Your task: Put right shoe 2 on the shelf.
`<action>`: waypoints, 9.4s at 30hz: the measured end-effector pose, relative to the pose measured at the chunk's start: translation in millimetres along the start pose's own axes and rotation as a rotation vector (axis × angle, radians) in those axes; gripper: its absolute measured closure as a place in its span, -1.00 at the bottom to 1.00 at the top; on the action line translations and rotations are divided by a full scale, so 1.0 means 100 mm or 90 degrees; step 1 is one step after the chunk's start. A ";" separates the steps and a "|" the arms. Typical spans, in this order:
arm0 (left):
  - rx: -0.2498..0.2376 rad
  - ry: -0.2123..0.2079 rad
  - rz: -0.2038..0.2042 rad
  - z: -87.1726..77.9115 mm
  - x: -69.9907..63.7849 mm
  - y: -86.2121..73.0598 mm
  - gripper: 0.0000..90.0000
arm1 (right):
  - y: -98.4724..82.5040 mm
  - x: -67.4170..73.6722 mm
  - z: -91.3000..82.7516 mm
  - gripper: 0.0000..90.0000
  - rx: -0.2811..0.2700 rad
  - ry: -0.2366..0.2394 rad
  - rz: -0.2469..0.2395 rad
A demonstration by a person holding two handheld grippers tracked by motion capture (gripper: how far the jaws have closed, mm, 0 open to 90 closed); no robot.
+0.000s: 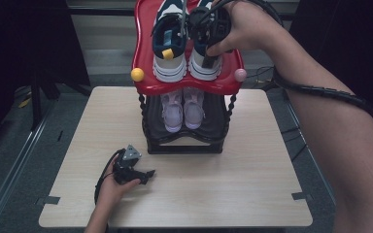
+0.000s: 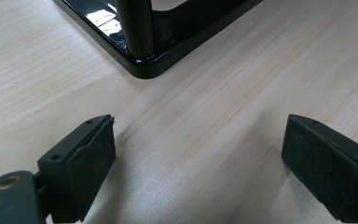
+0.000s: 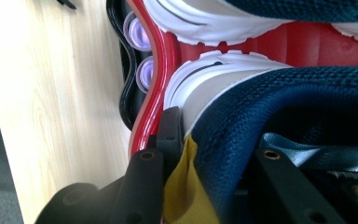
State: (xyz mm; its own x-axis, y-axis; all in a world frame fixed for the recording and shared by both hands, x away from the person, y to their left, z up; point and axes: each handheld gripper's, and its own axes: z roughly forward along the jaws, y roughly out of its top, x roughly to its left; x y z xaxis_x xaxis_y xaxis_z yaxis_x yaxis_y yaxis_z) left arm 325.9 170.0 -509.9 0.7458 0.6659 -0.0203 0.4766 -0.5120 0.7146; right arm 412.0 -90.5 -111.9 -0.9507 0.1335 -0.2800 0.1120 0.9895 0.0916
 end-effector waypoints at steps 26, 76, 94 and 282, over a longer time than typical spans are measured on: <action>0.000 0.000 0.000 0.00 0.00 0.00 -0.79 | -0.05 -0.01 0.03 0.13 -0.025 -0.008 0.046; 0.000 0.000 0.001 0.00 0.00 0.00 -0.79 | -0.47 -0.01 -0.31 -0.58 0.032 0.086 0.153; 0.000 0.001 0.000 0.00 0.00 0.00 -0.79 | -0.72 0.21 -0.23 -0.56 0.059 0.118 0.146; 0.000 0.000 0.001 0.00 0.00 0.00 -0.79 | -2.48 2.23 3.20 -0.74 -0.325 0.041 0.411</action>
State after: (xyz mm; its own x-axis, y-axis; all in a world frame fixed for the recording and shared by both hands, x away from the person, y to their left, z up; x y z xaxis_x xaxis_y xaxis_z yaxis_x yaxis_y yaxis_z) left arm 326.0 170.0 -509.9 0.7461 0.6656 -0.0192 0.4756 -0.5125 0.7149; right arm 265.2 -288.4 -502.5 -0.7610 0.6481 0.0296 0.5107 0.5702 0.6435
